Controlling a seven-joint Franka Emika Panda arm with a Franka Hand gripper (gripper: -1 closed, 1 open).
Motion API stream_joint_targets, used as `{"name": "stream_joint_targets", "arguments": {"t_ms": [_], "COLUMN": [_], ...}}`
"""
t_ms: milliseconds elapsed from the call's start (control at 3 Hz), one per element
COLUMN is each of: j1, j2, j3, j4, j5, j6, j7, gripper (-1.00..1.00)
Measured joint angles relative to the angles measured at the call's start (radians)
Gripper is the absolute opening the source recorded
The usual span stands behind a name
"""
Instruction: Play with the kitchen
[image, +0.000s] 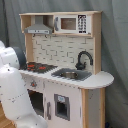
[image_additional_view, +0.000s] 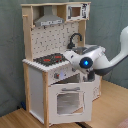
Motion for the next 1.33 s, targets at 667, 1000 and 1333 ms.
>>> {"name": "stream_joint_targets", "arguments": {"t_ms": [667, 1000, 1333], "j1": [-0.014, -0.014, -0.014], "j2": [0.104, 0.161, 0.212], "j3": [0.000, 0.004, 0.009], "j4": [-0.009, -0.028, -0.055], "j5": [0.051, 0.083, 0.112], "j6": [-0.021, -0.038, -0.044], "j7": [-0.214, -0.307, -0.385], "gripper": [1.00, 1.00, 1.00]}}
